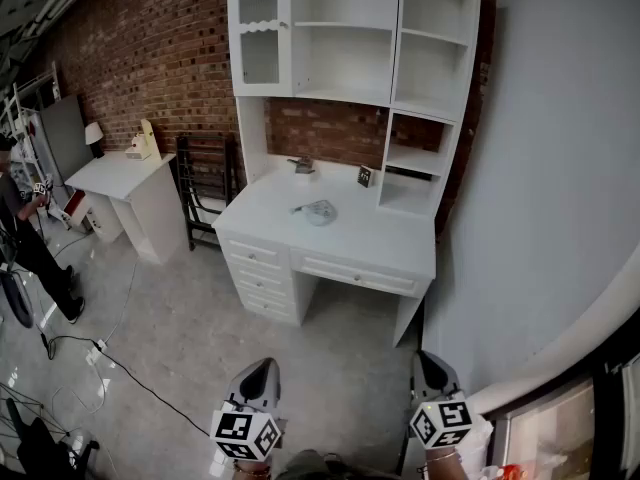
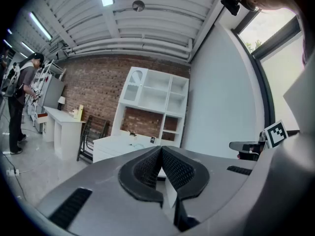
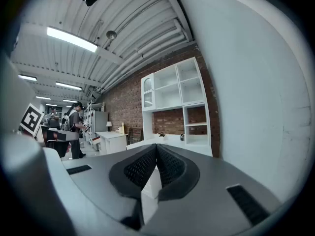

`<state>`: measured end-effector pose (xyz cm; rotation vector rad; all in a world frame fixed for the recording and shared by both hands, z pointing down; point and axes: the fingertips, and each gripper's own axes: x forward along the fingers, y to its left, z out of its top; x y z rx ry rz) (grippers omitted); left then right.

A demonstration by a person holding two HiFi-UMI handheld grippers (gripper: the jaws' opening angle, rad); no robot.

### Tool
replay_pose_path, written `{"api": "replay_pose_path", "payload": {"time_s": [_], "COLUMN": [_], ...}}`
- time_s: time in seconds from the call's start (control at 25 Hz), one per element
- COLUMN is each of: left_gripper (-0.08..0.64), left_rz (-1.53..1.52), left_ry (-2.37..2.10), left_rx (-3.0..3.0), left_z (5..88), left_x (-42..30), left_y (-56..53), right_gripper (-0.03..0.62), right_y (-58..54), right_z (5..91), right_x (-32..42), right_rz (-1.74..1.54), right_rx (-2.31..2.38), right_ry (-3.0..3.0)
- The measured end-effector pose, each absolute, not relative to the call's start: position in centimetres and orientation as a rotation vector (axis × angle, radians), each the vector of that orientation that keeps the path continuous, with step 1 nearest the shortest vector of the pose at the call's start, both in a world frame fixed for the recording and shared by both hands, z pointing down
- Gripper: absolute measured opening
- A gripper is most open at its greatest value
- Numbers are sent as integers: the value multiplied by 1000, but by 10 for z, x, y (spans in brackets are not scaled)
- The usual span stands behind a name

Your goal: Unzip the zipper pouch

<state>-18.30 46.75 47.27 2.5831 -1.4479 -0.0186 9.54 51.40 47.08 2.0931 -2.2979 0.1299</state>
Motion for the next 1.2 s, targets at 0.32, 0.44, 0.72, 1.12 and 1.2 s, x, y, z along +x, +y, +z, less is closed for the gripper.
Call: {"api": "replay_pose_path", "payload": {"time_s": [0.32,0.44,0.72,1.12,1.2], "left_gripper": [2,2,2,280,321], "left_rz": [-13,-11,-75,-71,-90], "left_ry": [-1449,-1454,-1415,-1328,-1290], "left_rx": [2598,2597,2634,2730,2746], "left_z": [467,466,459,452,451], "left_x": [-179,-179,-173,-152,-148], "left_y": [466,466,470,468,468], "right_gripper": [0,-2,-1,233,312], "right_y": [509,509,504,490,487], "right_z": [469,470,466,467,467], "right_x": [93,91,89,81,82], "right_rz": [122,115,43,43,38], "right_rx": [2086,2076,2079,2028,2039], "right_ry": [-2313,-2316,-2314,-2356,-2356]}}
